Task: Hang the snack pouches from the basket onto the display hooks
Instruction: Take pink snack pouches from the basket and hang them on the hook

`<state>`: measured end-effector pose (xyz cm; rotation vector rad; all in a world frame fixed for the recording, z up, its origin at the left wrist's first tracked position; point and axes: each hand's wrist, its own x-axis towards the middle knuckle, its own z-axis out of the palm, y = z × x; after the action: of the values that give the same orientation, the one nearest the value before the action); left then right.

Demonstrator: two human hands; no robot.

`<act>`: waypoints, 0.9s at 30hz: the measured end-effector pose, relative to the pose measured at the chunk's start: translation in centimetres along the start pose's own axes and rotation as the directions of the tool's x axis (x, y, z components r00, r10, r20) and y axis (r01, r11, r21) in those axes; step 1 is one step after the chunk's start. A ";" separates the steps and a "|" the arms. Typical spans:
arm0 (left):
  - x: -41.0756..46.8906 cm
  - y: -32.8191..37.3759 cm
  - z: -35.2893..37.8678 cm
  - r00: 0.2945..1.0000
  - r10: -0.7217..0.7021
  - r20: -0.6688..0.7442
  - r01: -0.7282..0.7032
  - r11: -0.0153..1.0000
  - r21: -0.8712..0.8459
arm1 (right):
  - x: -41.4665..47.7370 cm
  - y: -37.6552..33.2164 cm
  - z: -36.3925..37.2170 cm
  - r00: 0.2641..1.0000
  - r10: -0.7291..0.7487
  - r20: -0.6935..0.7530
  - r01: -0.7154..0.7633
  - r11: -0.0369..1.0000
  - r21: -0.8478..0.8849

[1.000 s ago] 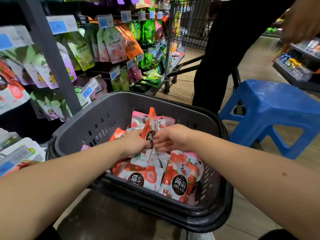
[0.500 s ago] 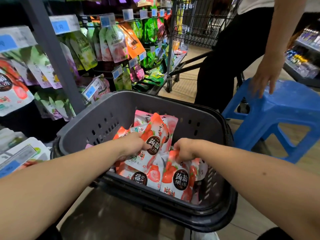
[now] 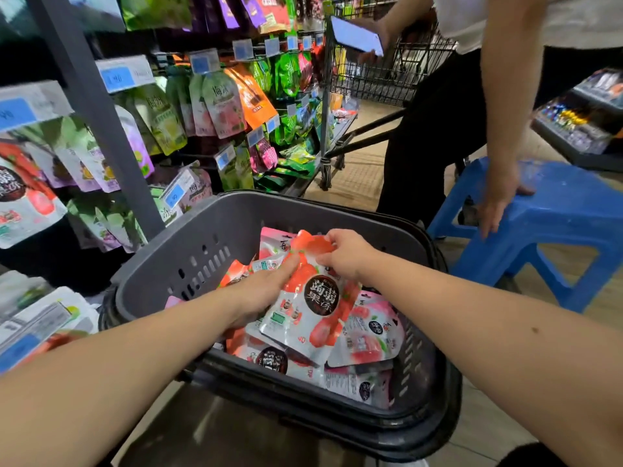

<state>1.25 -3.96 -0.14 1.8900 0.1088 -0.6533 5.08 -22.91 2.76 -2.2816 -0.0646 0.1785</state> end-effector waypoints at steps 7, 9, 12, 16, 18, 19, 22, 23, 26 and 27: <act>0.4 -1.2 -1.1 0.991 0.130 0.036 -0.132 0.989 0.061 | 0.4 -0.8 2.3 0.996 0.050 -0.073 -0.047 0.998 0.046; 0.7 -1.3 -2.0 0.987 0.160 -0.008 -0.157 0.974 0.165 | 0.4 -0.7 2.6 0.995 0.038 -0.091 -0.034 0.999 0.040; 0.1 -1.2 -4.3 0.983 0.172 -0.071 -0.142 0.940 0.310 | 0.6 -0.8 3.0 0.993 0.021 -0.113 -0.009 0.995 0.104; -0.7 -1.3 -7.4 0.972 0.079 -0.220 -0.016 0.962 0.271 | 0.8 -1.0 3.7 0.991 0.024 -0.129 -0.007 0.992 0.128; -0.6 -1.6 -8.7 0.954 0.039 -0.298 0.036 0.969 0.243 | 0.7 -0.7 4.4 0.994 0.039 -0.104 -0.033 0.997 0.063; -0.4 -2.0 -9.2 0.943 0.041 -0.330 0.036 0.974 0.225 | 0.6 -0.5 4.8 0.996 0.049 -0.076 -0.049 0.999 0.012; -0.4 -2.7 -10.2 0.935 0.059 -0.350 -0.002 0.987 0.162 | 0.3 0.4 6.3 0.993 0.101 0.061 -0.088 0.977 -0.196; -0.4 -2.8 -10.3 0.930 0.057 -0.363 -0.006 0.990 0.139 | 0.1 0.6 6.8 0.987 0.124 0.101 -0.092 0.958 -0.273; -0.5 -2.7 -10.6 0.910 0.064 -0.411 -0.024 0.995 0.100 | -0.7 1.4 8.3 0.974 0.113 0.197 -0.010 0.888 -0.460; -0.5 -2.6 -10.7 0.902 0.070 -0.427 -0.035 0.995 0.089 | -1.0 1.5 8.9 0.968 0.078 0.237 0.049 0.873 -0.485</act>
<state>4.00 6.69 0.77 2.0819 0.3173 -0.1942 2.70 -17.38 -4.03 -2.7532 -0.2494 0.5092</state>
